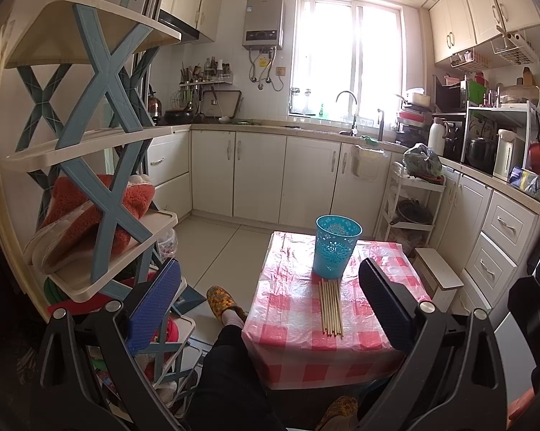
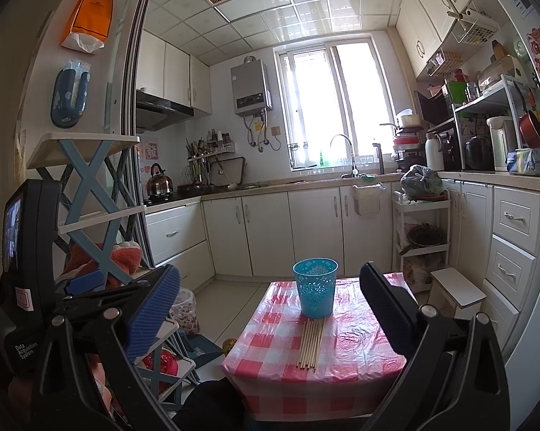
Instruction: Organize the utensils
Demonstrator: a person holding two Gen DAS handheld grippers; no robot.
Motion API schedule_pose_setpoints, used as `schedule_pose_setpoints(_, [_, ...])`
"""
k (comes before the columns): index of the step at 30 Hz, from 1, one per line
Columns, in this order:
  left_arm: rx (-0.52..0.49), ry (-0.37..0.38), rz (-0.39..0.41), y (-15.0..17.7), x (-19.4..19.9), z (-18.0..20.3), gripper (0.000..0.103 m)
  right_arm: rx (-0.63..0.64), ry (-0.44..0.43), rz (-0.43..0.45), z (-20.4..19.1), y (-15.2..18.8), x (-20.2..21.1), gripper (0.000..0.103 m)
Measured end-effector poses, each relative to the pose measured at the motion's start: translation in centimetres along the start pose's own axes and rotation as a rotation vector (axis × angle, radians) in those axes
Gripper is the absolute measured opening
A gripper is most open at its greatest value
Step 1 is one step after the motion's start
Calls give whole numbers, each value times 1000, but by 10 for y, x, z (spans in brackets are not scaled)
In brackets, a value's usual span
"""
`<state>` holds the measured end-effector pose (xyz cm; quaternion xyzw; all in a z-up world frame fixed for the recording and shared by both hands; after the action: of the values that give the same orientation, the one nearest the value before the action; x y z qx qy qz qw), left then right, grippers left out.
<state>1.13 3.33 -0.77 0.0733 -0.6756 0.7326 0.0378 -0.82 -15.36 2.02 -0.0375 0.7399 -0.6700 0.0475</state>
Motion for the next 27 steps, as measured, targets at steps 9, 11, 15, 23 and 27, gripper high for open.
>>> schedule_pose_setpoints(9, [-1,0,0,1,0,1,95,-1,-1,2,0,0,0,96])
schedule_pose_setpoints(11, [-1,0,0,1,0,1,95,-2,-1,1,0,1,1,96])
schedule_pose_setpoints(15, [-1,0,-1,1,1,1,95,-3,-1,2,0,1,1,96])
schedule_pose_setpoints(23, [0,11,-29,9,-9,-1,95,0,-3,-12,1,8,-3,96])
schedule_pose_setpoints(27, [-13,26,-105,30,-37,2,95,-15,9,-89,16,33,-25,96])
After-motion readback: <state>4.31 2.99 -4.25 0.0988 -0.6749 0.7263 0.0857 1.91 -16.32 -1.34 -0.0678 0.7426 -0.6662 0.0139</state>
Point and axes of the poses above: each gripper's, at about its wrist camera, not at the fingertips, and x roughly against the way its jaws point, z to its right, y to its underside, the point moved 9 cm from there along -x, roughly the way its jaws point, and after that the axes turned 12 degrees about z, right-handed, at the moved point
